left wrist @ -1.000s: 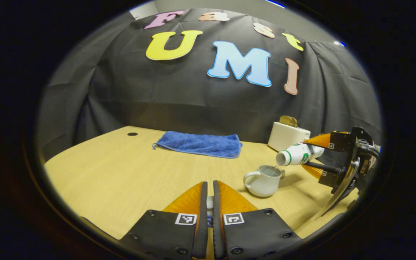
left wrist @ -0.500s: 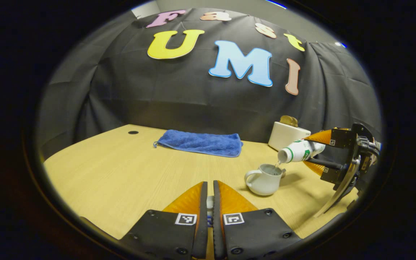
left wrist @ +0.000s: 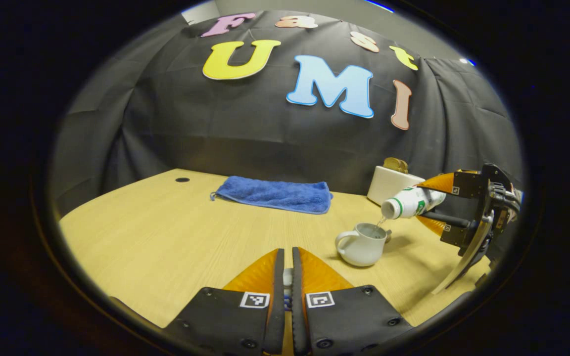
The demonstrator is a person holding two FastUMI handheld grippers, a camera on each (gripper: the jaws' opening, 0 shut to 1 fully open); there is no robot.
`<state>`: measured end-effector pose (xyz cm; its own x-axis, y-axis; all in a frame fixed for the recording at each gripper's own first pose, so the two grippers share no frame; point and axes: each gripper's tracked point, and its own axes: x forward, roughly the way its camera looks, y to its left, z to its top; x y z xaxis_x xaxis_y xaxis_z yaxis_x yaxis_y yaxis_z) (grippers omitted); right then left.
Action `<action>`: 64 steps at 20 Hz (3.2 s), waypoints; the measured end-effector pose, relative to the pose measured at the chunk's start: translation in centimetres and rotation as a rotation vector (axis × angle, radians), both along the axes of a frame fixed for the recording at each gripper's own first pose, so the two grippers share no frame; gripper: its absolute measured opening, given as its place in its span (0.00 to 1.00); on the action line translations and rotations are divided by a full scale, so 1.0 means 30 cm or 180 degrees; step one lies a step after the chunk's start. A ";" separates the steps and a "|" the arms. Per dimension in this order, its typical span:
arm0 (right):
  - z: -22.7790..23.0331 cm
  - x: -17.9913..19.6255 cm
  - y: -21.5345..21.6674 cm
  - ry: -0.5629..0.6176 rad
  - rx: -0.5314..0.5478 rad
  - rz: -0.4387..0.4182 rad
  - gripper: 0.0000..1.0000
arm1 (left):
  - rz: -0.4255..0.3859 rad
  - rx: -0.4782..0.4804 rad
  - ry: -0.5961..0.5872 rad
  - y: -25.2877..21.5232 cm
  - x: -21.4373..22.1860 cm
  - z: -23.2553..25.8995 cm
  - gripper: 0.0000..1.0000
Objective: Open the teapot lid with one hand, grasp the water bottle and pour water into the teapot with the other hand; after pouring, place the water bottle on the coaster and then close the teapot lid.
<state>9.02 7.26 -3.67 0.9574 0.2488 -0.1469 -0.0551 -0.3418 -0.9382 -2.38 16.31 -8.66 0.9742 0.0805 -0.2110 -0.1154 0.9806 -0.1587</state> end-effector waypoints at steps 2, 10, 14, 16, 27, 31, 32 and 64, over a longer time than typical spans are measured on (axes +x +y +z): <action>0.001 0.004 -0.001 -0.0015 -0.0022 0.0001 0.67 | -0.0001 -0.0007 0.0003 0.002 -0.002 0.001 0.17; 0.009 0.006 0.004 -0.0078 -0.0123 0.0023 0.67 | -0.0004 -0.0017 0.0010 0.002 0.000 -0.007 0.16; 0.013 0.004 0.007 -0.0106 -0.0168 0.0047 0.67 | -0.0006 -0.0022 0.0009 0.003 0.002 -0.010 0.12; 0.012 0.000 0.011 -0.0124 -0.0205 0.0064 0.67 | -0.0009 -0.0026 0.0010 0.003 -0.001 -0.008 0.10; 0.020 -0.009 0.022 -0.0195 -0.0392 0.0185 0.67 | 0.0017 -0.0026 0.0019 0.023 -0.008 -0.011 0.17; 0.020 -0.012 0.027 -0.0206 -0.0459 0.0219 0.67 | 0.0027 -0.0035 0.0015 0.027 -0.012 -0.012 0.17; 0.021 -0.010 0.028 -0.0213 -0.0476 0.0228 0.67 | 0.0030 -0.0037 0.0014 0.029 -0.013 -0.013 0.17; -0.020 0.010 0.009 0.0101 0.0499 0.0071 0.67 | 0.0051 -0.0011 0.0011 0.025 -0.018 -0.012 0.17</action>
